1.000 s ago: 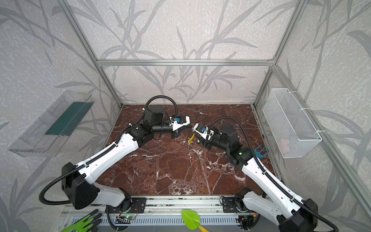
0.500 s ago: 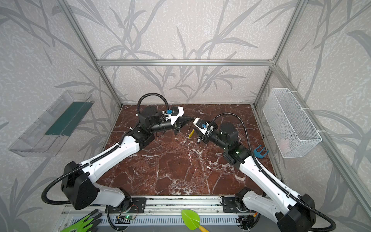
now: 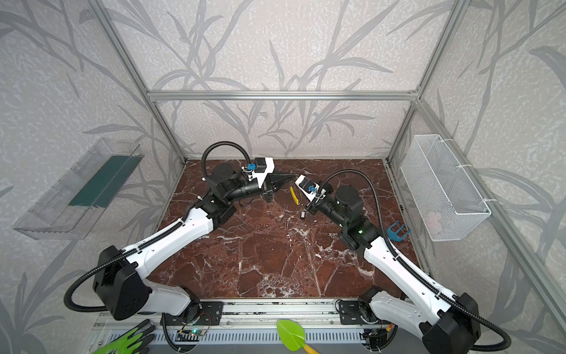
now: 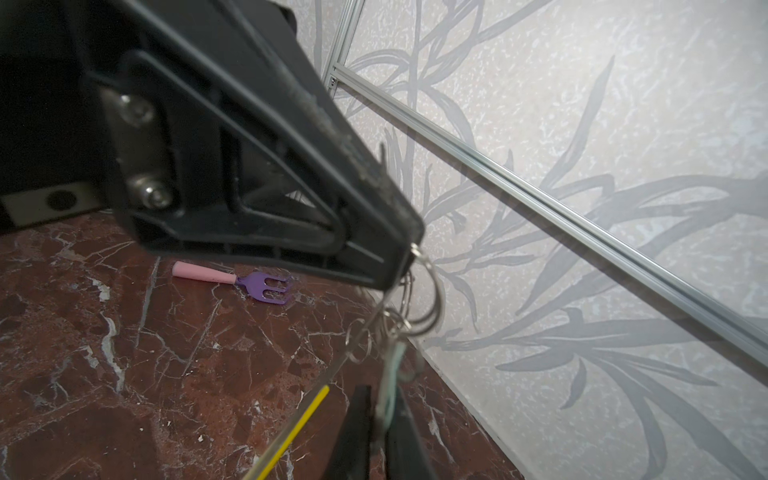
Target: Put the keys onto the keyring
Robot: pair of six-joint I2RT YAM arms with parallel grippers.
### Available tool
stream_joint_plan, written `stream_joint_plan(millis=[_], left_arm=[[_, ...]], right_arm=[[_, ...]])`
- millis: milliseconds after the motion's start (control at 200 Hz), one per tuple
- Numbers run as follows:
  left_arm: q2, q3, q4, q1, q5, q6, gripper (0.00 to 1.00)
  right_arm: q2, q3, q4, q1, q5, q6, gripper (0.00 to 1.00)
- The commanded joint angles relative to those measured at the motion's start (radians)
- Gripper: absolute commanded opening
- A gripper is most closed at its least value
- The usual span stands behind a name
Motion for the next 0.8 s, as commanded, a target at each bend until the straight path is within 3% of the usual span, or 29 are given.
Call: stream_joint_plan(millis=[0, 370, 590, 795], left_arm=[[-0.016, -0.011, 0.137, 0.005, -0.020, -0.075, 0.00], [-0.022, -0.037, 0.165, 0.032, -0.033, -0.093, 0.00], [-0.033, -0.056, 0.149, 0.062, -0.018, -0.084, 0.00], [-0.024, -0.054, 0.163, 0.068, -0.013, -0.093, 0.00]], right_arm=[[-0.003, 0.003, 0.008, 0.029, 0.000, -0.059, 0.08], [-0.025, -0.037, 0.036, 0.059, 0.061, -0.120, 0.03], [-0.066, -0.044, 0.015, 0.060, 0.223, -0.149, 0.00], [-0.093, -0.042, -0.005, 0.059, 0.166, -0.177, 0.00]])
